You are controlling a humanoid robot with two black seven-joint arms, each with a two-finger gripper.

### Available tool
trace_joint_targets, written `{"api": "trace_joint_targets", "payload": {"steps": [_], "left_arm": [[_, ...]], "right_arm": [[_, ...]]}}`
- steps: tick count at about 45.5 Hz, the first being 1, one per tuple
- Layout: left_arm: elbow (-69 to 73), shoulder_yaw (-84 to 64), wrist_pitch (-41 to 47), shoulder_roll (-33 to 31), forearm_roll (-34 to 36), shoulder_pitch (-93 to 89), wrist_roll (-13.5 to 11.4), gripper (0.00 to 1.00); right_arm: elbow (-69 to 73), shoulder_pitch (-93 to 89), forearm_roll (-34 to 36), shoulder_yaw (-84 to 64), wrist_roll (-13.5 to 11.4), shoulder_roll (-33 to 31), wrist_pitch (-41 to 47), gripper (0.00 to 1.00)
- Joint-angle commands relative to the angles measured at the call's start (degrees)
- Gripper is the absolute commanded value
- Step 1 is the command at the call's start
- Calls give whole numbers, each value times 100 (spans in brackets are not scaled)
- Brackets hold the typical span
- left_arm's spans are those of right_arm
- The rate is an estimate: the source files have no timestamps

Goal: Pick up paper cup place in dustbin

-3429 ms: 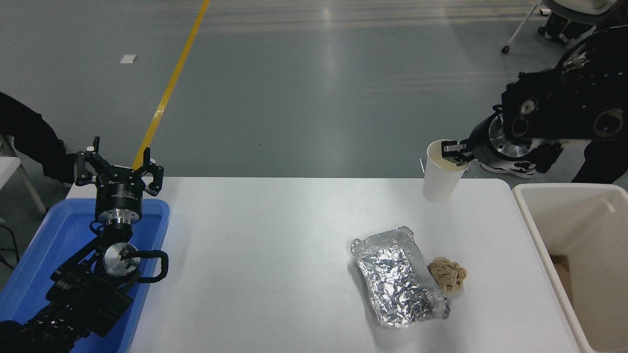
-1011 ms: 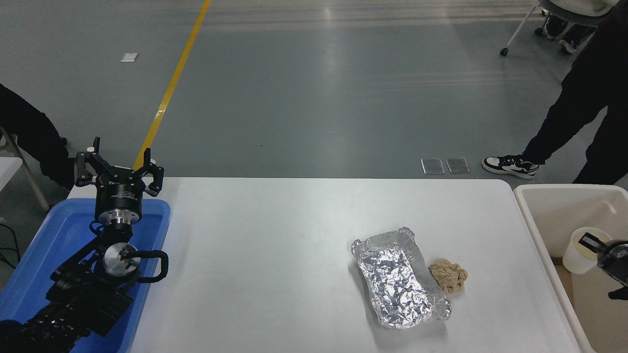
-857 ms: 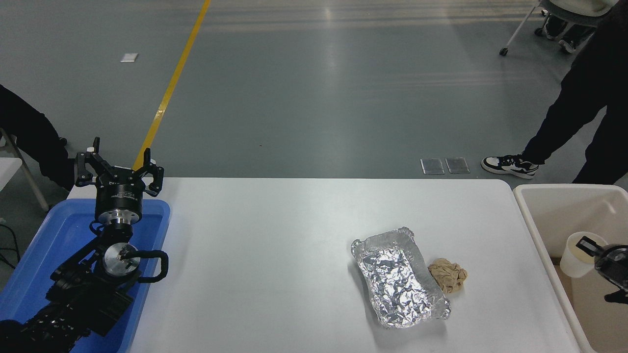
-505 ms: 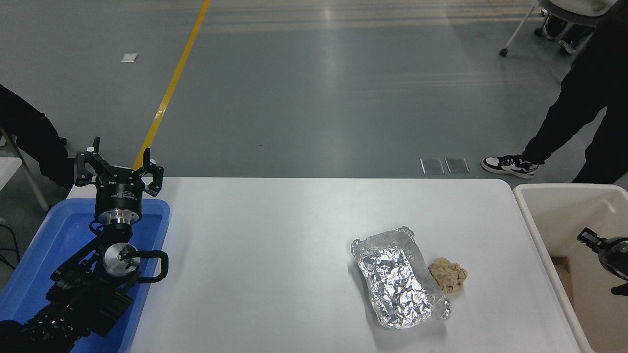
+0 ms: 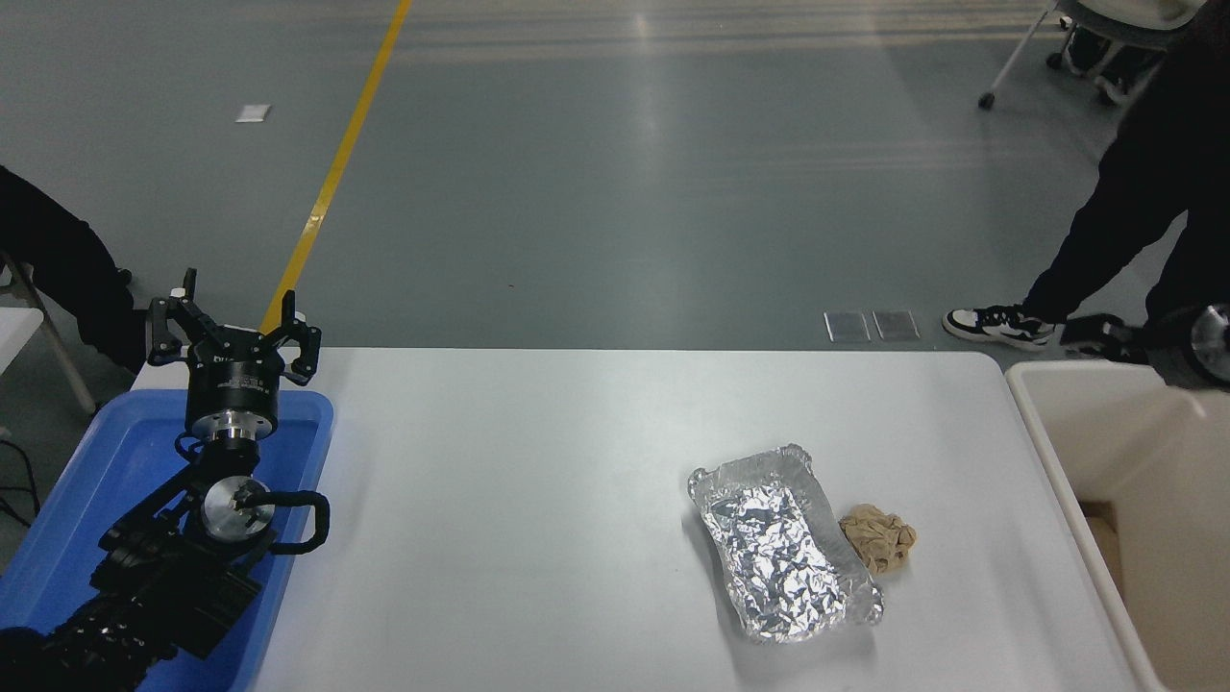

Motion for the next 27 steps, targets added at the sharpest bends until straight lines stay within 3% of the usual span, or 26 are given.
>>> {"api": "trace_joint_targets", "payload": {"steps": [1,8,17,27], "left_arm": [[1,0,0,0,-2,0,0,99],[1,0,0,0,-11,0,-9,99],[1,0,0,0,-11,0,-9,99],[1,0,0,0,-20,0,-9,99]], "right_arm": [[1370,1681,1162,-538,0,897,1429,100],[1467,2191,2060,-732,0,1820,1605,100],[1362,2490,2341,-960,0,2743,1632,100],[1300,2587,2588,-1075,0,3104,1632,100]]}}
